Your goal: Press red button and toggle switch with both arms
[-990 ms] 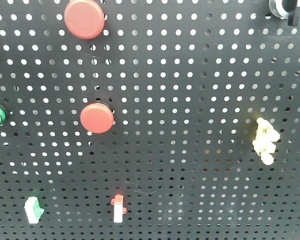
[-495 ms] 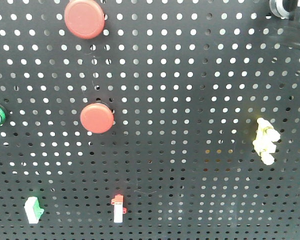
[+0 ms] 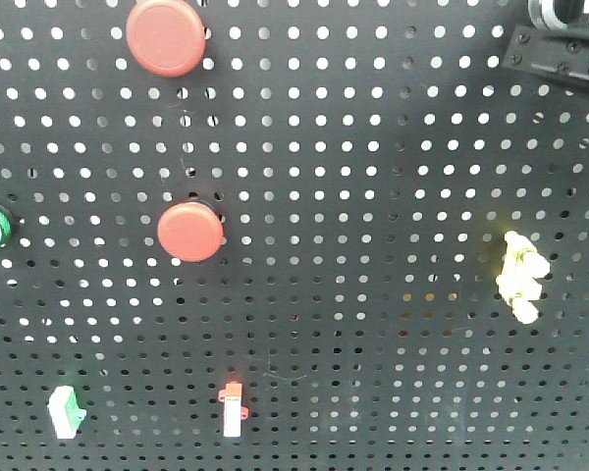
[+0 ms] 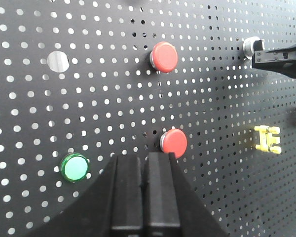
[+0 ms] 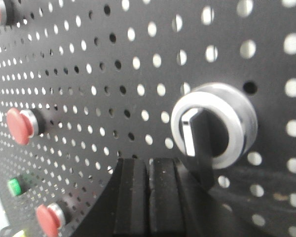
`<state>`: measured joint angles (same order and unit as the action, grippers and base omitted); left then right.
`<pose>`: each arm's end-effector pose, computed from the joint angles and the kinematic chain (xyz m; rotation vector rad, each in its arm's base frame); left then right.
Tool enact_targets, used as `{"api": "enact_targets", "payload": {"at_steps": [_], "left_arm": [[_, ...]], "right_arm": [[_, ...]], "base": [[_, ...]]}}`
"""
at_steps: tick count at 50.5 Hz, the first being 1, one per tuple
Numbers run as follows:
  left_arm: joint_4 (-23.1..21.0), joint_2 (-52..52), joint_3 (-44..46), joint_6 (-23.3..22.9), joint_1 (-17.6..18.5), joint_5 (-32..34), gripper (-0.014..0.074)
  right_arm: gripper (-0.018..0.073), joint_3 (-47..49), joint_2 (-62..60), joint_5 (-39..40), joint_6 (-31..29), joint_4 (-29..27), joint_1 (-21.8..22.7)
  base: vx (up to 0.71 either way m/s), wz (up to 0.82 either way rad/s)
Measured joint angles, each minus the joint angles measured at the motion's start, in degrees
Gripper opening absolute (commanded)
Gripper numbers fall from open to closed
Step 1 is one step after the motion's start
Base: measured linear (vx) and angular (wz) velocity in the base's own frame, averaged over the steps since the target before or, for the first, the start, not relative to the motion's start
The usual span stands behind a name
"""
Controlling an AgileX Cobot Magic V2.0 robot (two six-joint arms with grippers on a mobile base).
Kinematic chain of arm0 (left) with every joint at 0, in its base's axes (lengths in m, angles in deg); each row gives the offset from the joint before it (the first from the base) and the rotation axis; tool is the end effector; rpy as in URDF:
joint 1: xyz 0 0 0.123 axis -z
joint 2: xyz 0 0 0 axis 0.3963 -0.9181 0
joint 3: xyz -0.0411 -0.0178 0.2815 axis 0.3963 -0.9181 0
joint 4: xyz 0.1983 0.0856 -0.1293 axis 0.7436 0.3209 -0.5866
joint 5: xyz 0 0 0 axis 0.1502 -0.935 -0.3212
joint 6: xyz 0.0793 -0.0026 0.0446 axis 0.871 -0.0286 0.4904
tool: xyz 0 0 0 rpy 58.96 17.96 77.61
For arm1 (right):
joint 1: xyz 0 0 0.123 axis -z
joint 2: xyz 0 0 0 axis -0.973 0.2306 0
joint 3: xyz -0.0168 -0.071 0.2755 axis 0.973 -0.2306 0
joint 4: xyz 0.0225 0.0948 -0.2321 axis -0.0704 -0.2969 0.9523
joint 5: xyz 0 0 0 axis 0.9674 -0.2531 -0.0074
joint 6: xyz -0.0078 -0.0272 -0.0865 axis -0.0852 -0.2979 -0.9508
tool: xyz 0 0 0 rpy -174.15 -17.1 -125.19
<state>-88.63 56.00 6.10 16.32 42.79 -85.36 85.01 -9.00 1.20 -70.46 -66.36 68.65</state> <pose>0.0302 -0.0348 0.4029 0.4218 1.1834 -0.4553 0.1778 0.0734 0.5067 -0.4001 1.4490 0.6931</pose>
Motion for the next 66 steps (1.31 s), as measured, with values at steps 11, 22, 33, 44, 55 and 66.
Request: {"api": "enact_targets", "payload": {"at_steps": [11,22,33,44,55,66], "left_arm": [[0.0,0.0,0.0,-1.15,0.0,-0.07,0.0002],[0.0,0.0,0.0,-1.49,0.0,-0.07,0.0002],[0.0,0.0,-0.13,-1.6,0.0,-0.07,0.0002],[4.93,0.0,-3.73,-5.65,0.0,-0.83,0.0002],[23.52,0.0,-10.71,-21.35,0.0,-7.9,0.0002],[34.25,0.0,-15.8,-29.81,0.0,-14.52,0.0002]], "right_arm": [[-0.0003,0.1,-0.07,1.44,-0.06,4.14,-0.31],[-0.0003,-0.01,-0.32,4.97,1.97,9.45,-0.43],[-0.0003,-0.08,-0.89,5.51,2.33,11.6,-0.23],[-0.0003,-5.87,-7.03,6.15,2.33,18.29,-0.22],[-0.0003,-21.21,-22.88,8.4,2.33,25.33,-0.18],[-0.0003,-38.7,-42.4,9.24,2.33,26.9,-0.05]], "base": [[0.0,0.0],[0.0,0.0],[0.0,0.0],[0.0,0.0],[0.0,0.0],[0.0,0.0]]}}
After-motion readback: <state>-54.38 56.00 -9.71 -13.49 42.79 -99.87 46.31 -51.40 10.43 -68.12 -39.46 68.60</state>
